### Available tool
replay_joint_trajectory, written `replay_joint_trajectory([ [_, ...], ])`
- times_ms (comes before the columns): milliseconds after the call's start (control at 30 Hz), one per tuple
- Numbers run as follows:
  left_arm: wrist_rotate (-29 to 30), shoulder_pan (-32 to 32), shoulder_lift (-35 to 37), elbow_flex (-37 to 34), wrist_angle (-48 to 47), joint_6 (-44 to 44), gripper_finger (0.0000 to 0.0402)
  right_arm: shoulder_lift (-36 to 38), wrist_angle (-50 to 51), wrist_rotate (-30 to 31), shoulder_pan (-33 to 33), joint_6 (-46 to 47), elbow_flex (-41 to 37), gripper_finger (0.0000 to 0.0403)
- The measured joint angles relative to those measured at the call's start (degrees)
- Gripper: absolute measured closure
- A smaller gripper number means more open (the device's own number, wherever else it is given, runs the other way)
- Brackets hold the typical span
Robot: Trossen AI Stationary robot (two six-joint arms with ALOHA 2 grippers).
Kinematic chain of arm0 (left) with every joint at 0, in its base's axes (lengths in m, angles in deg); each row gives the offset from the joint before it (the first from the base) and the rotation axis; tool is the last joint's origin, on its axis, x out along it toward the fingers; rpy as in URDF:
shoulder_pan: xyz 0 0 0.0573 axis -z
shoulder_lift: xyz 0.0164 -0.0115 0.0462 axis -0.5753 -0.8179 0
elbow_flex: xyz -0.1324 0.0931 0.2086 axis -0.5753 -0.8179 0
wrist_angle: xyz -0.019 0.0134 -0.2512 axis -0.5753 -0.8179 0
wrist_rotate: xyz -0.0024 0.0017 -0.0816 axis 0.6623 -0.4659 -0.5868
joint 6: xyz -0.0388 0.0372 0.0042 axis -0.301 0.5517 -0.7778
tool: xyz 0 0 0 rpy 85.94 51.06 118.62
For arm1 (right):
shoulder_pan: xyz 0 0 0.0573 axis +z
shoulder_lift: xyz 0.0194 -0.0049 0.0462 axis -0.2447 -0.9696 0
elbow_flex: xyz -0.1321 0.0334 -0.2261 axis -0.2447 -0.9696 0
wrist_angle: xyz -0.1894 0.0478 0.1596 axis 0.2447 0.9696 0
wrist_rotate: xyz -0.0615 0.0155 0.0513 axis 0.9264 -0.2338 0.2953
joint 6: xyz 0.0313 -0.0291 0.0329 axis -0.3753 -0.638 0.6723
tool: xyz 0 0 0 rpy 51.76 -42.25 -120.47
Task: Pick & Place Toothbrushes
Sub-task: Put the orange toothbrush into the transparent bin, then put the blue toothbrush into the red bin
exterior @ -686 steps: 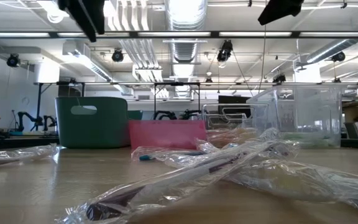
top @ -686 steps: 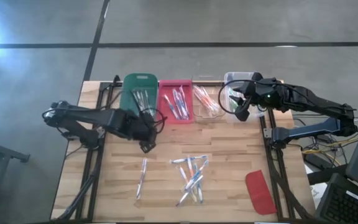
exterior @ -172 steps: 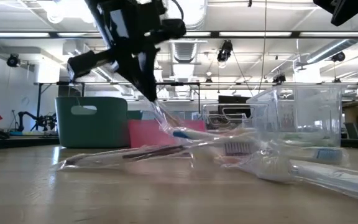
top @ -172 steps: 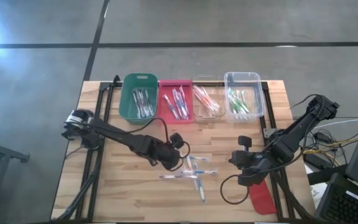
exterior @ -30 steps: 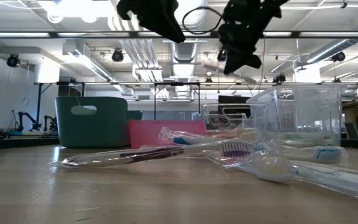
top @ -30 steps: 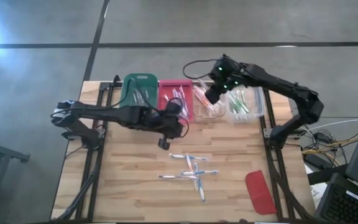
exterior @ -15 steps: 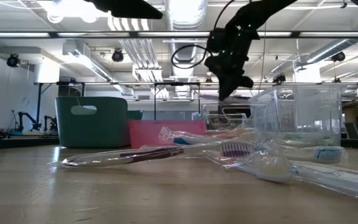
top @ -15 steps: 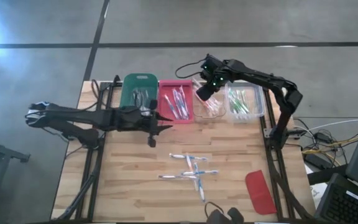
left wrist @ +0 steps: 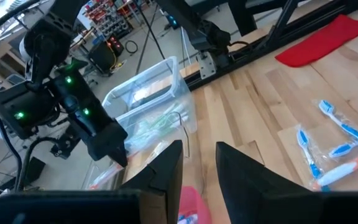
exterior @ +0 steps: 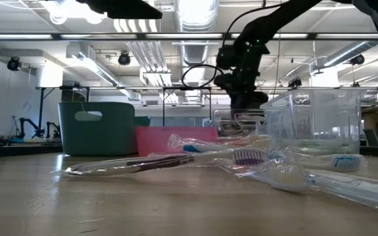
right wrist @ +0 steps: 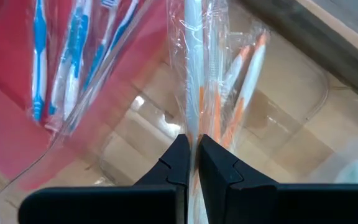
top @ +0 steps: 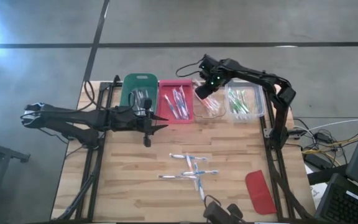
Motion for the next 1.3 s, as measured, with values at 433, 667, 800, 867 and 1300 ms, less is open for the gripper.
replay_joint_trajectory([
  [433,0.0,0.0,0.0,0.0,0.0,-0.8,0.03,-1.0,0.0,0.3,-0.2,-0.1,0.0,0.0355],
  [667,0.0,0.0,0.0,0.0,0.0,-1.1,0.03,-0.8,0.1,0.1,-0.2,0.0,0.0,0.0285],
  [800,0.0,0.0,0.0,0.0,0.0,-1.2,0.03,-0.3,0.7,-0.5,-0.2,0.0,0.2,0.0255],
  [867,0.0,0.0,0.0,0.0,0.0,-1.4,0.03,0.4,1.8,-0.9,-0.2,0.1,0.8,0.0244],
  [1300,-0.1,0.0,0.0,0.0,0.0,-8.3,0.03,12.8,7.4,-0.6,5.4,-4.5,4.8,0.0247],
])
